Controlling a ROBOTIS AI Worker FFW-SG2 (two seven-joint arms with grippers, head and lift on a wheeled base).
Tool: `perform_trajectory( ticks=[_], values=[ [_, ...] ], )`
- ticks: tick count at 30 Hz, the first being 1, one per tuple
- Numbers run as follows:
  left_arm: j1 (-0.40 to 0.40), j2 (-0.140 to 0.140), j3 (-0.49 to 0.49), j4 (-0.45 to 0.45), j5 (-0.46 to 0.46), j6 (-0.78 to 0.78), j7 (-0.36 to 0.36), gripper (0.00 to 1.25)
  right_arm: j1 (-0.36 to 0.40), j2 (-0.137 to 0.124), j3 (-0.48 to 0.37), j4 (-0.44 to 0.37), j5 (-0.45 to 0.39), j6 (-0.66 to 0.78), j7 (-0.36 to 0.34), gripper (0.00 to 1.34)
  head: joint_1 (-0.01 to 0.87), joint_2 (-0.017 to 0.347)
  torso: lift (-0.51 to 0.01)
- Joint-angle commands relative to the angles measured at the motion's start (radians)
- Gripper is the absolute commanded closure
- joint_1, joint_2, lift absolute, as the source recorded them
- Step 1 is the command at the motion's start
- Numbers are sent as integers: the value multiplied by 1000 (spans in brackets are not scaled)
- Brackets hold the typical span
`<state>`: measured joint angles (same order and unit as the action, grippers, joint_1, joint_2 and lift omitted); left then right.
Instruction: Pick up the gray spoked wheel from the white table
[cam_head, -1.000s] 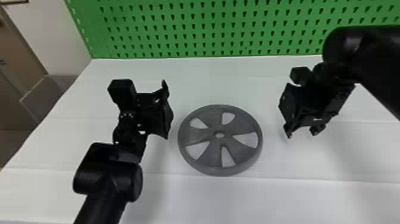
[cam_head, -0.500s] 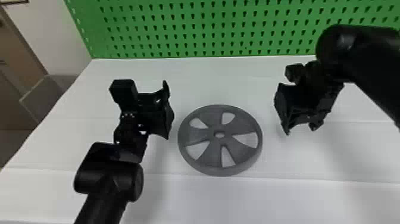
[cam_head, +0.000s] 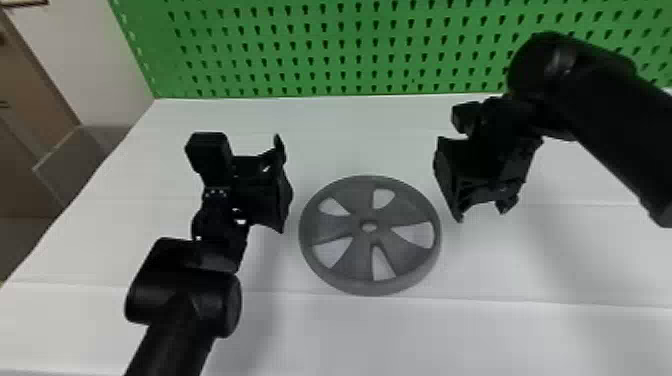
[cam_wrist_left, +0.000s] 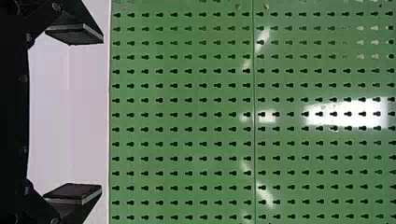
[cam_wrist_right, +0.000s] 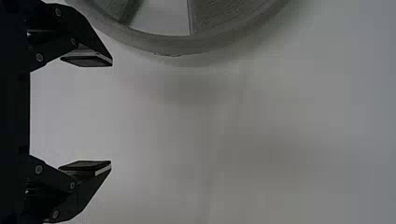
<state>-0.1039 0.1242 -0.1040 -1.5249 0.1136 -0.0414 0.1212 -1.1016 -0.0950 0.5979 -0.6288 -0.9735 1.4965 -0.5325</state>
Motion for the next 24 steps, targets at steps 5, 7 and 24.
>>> perform_trajectory(
  ticks=[5,7,24],
  values=[
    [4,0,4,0,0,0,0,153,25,17,-36,-15,-51,-35,-53,478,779,149,-83],
    [6,0,6,0,0,0,0,154,25,12,-26,-14,-68,-44,-57,478,779,149,-83],
    [7,2,10,0,0,-2,0,153,6,-3,105,-17,-175,-114,28,478,779,149,-83]
  ],
)
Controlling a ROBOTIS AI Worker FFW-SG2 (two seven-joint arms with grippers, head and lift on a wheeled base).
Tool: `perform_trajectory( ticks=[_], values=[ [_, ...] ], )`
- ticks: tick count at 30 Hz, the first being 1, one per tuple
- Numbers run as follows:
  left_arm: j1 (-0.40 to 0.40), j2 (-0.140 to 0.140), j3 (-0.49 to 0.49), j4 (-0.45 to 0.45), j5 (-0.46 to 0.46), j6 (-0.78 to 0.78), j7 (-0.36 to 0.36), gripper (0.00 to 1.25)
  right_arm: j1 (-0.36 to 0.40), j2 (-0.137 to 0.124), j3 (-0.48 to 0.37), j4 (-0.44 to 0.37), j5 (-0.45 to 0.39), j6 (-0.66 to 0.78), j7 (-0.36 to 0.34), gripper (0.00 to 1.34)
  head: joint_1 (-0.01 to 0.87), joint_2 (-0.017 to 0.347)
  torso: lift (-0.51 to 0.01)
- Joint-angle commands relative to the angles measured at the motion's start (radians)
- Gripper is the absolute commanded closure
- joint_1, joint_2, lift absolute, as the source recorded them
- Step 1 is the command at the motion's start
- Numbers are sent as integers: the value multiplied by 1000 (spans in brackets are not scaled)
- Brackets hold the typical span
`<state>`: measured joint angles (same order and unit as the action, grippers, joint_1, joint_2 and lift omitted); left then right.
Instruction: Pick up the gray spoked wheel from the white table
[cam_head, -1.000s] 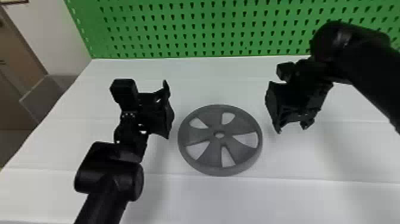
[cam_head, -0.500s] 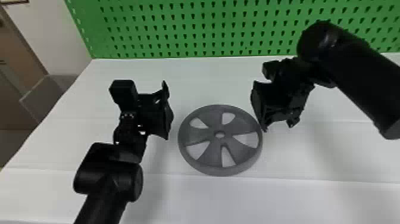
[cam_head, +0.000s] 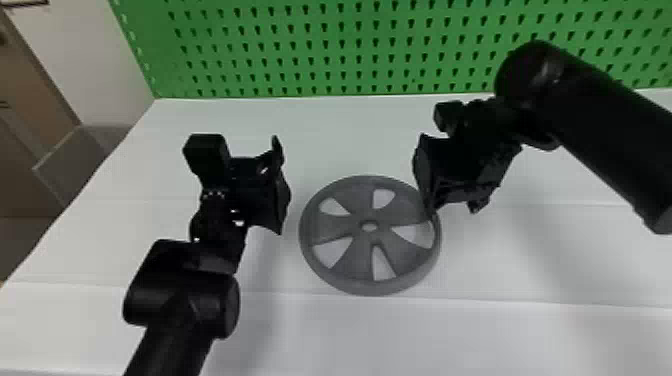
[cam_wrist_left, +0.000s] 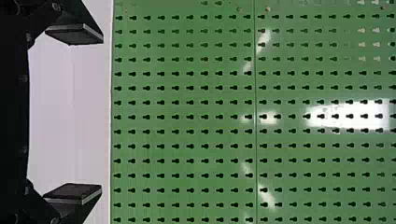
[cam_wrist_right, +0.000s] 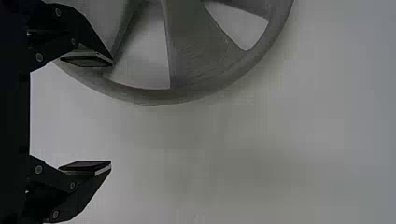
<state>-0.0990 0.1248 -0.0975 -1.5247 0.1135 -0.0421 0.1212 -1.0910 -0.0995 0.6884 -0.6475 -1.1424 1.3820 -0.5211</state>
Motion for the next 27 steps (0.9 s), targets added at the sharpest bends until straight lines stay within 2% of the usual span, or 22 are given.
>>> perform_trajectory(
  ticks=[1,3,6,9,12,15,17,20,27],
  values=[
    [2,-1,2,0,0,-1,0,154,-9,6,16,9,3,15,15,478,779,149,-83],
    [2,-1,2,0,0,-2,0,154,-15,15,14,14,7,31,-10,478,779,149,-83],
    [2,1,2,0,-1,-2,0,153,-10,26,-40,26,-7,34,-74,478,779,149,-83],
    [2,1,2,0,-1,-4,0,154,-4,32,-101,63,-86,26,-166,478,779,149,-83],
    [2,1,2,0,-1,-5,0,153,-3,44,-153,97,-125,20,-243,478,779,149,-83],
    [2,1,2,0,-1,-5,0,154,3,50,-171,112,-151,0,-255,478,779,149,-83],
    [2,1,1,0,-1,-5,0,154,8,60,-210,131,-151,-5,-269,478,779,149,-83],
    [2,3,2,0,-3,-5,0,156,10,75,-216,141,-155,-28,-304,478,779,149,-83],
    [1,4,-1,0,-5,-5,0,156,10,100,-247,170,-155,-67,-313,478,779,149,-83]
  ],
)
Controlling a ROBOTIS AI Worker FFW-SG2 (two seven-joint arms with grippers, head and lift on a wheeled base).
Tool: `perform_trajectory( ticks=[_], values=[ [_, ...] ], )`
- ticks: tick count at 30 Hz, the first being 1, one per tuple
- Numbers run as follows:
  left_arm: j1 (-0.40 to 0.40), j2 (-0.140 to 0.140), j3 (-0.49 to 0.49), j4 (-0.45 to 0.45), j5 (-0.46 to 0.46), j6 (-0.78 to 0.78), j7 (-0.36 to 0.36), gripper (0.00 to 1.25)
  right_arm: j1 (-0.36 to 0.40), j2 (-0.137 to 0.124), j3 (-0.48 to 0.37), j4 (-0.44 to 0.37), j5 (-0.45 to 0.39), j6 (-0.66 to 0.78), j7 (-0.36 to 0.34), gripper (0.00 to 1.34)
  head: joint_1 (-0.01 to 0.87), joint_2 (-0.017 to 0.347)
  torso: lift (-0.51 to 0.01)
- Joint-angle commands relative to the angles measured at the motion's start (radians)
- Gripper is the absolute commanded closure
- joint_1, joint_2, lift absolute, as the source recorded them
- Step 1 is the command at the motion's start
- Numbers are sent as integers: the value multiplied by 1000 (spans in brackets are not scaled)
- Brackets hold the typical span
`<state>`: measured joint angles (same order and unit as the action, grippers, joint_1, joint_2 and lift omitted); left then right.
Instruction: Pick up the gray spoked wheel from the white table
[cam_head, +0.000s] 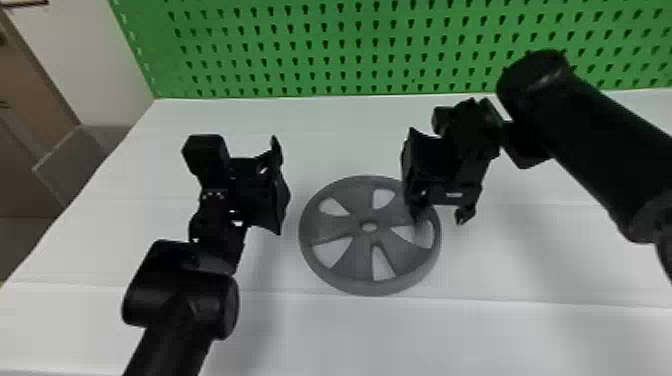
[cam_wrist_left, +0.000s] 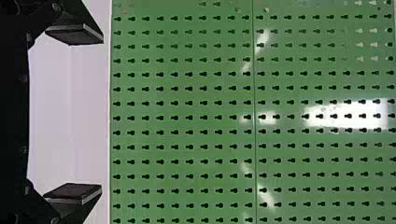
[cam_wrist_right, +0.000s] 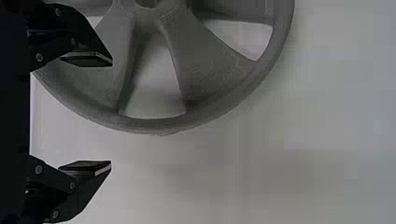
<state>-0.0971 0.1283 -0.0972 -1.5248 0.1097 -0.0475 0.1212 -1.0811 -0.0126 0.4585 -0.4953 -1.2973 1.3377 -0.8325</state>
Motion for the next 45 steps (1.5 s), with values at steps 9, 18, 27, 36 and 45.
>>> perform_trajectory(
  ticks=[9,18,27,36,45],
  values=[
    [-1,4,-4,0,-2,-3,0,157,-14,14,-49,75,-3,-60,-2,478,779,149,-83],
    [-6,5,-6,0,-2,-3,2,157,-17,14,-73,86,21,-71,-2,478,779,149,-83],
    [-7,7,-7,0,-1,-3,2,157,-17,14,-87,87,26,-69,-2,478,779,149,-83],
    [-7,7,-4,0,1,-9,3,157,-11,14,-110,86,79,-78,-2,479,779,149,-83],
    [-7,7,1,-2,7,-18,5,157,18,14,-152,76,112,-94,-2,493,779,149,-83]
  ],
)
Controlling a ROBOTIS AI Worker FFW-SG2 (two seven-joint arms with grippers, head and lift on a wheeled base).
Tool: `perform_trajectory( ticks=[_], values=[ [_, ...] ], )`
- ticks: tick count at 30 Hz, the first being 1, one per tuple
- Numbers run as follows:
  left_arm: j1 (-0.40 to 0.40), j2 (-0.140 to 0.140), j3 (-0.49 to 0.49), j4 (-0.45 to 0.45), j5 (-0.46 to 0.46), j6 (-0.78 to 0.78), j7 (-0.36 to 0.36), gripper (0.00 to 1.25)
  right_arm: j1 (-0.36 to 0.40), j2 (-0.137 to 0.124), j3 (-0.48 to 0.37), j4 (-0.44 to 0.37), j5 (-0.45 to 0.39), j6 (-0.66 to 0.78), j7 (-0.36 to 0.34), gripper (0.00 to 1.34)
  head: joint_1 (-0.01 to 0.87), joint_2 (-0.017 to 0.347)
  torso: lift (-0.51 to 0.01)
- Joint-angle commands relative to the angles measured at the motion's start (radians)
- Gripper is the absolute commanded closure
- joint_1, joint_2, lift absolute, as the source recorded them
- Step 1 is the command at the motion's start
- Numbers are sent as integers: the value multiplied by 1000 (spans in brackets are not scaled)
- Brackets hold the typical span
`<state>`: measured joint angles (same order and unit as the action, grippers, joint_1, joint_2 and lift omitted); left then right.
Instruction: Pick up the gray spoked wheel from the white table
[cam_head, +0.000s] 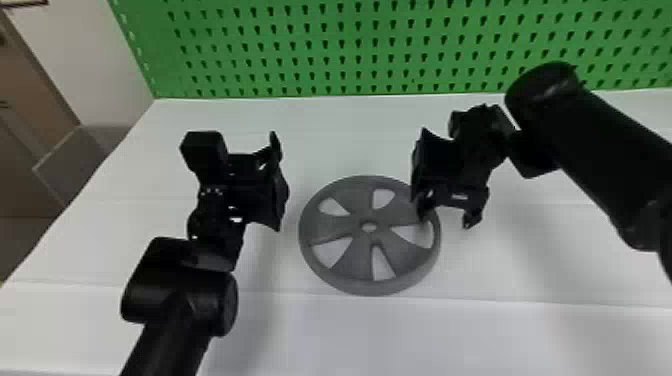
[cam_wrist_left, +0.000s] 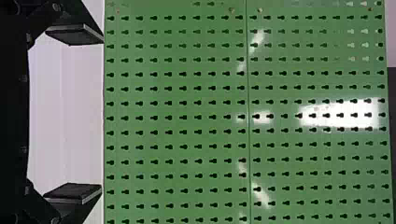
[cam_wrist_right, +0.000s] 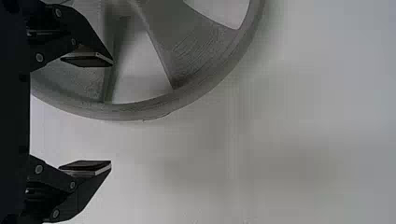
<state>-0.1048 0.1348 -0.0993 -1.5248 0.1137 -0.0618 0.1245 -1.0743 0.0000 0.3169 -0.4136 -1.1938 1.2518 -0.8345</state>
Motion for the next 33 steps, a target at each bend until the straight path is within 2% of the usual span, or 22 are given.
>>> perform_trajectory(
  ticks=[1,20,33],
  values=[
    [0,0,3,0,3,-4,1,159,16,1,-10,-5,10,-11,0,499,779,149,-83],
    [-6,0,0,-8,18,-9,4,159,74,1,-1,-63,54,-29,0,516,779,149,-83],
    [-10,0,1,-8,23,-12,10,159,96,1,65,-86,0,-48,2,525,779,149,-83]
  ],
)
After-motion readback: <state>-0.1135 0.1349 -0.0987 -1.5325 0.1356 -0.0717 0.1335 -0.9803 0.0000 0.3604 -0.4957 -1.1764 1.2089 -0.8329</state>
